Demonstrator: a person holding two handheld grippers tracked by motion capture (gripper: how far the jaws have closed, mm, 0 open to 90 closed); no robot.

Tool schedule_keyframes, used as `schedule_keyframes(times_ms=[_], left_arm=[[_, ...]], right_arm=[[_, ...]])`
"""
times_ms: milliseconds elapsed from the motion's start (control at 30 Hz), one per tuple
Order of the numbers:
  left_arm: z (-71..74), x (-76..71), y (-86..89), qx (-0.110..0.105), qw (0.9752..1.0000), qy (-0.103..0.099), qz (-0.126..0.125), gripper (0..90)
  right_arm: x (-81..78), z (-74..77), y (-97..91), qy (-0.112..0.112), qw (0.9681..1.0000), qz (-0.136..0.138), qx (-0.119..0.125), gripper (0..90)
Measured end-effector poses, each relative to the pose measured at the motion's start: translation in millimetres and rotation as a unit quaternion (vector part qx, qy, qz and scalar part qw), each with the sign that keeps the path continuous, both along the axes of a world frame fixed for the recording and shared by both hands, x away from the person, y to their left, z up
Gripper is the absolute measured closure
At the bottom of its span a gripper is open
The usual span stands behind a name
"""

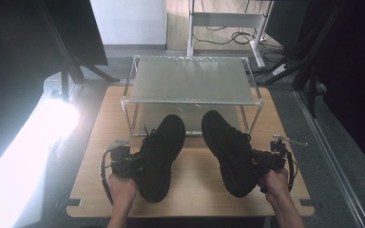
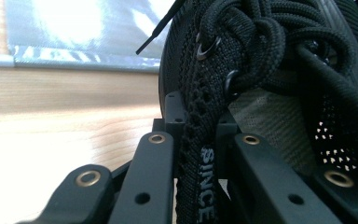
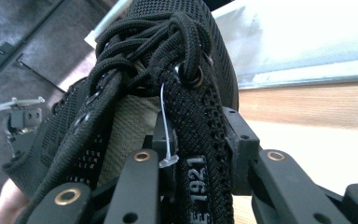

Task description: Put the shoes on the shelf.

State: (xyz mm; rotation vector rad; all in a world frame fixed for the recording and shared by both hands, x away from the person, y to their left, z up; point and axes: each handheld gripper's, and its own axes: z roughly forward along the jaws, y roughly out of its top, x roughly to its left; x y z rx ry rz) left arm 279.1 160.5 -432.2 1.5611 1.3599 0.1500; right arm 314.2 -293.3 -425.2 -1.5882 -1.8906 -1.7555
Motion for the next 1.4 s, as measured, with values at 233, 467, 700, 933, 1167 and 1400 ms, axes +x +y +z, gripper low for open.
schedule_keyframes(times_ms=[233,467,700,933,1167,1400], left_arm=[[11.1,-4.3,-2.4,-0.028,0.9995,-0.011,0.001,81.8],[23.9,-6.4,-3.7,-0.041,0.9989,-0.024,0.006,81.6],[37.8,-1.2,-2.6,-0.060,0.9977,-0.029,0.012,81.6],[54.7,12.1,-7.8,-0.061,0.9974,-0.033,0.017,81.5],[70.0,28.7,-12.3,-0.068,0.9966,-0.038,0.028,81.5],[84.8,44.5,-15.5,-0.073,0.9957,-0.041,0.038,81.5]], right_arm=[[-5.6,10.9,5.9,-0.002,0.9998,0.000,0.021,69.9],[-8.4,24.7,13.1,-0.004,0.9994,0.003,0.035,69.8],[-3.8,38.1,14.6,-0.007,0.9987,-0.007,0.051,69.8],[9.8,48.2,17.8,0.000,0.9973,-0.018,0.071,69.8],[22.3,63.8,24.7,-0.006,0.9969,-0.027,0.074,69.9],[36.0,77.4,27.1,-0.006,0.9956,-0.038,0.086,70.0]])
